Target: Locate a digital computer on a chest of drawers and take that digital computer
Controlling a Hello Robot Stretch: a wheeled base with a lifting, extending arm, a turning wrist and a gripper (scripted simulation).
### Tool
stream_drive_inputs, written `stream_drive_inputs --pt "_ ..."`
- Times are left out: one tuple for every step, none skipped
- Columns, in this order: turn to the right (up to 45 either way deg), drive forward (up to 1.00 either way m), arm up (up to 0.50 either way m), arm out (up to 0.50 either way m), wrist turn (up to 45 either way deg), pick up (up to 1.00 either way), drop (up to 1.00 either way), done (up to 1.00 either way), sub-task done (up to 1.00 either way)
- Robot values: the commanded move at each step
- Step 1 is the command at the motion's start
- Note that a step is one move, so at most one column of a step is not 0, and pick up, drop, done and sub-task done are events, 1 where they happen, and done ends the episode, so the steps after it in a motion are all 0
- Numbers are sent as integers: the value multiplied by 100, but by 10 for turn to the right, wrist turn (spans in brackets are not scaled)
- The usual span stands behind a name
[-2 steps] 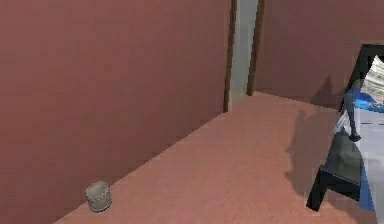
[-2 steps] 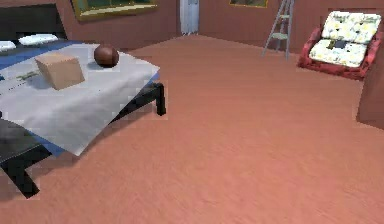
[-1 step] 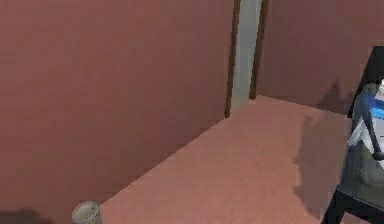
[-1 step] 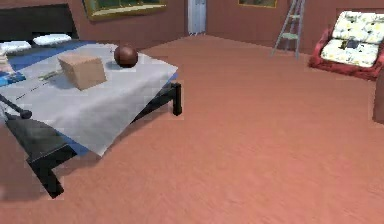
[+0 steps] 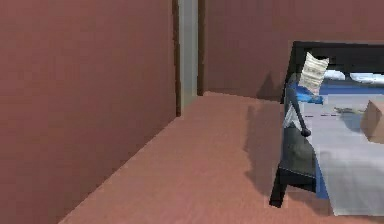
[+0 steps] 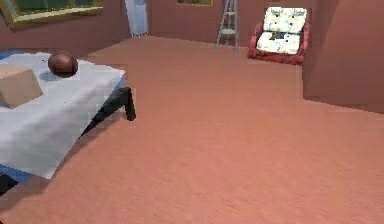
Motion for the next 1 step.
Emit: stream_drive_inputs --pt "0 100 0 0 0 0 0 0 0"
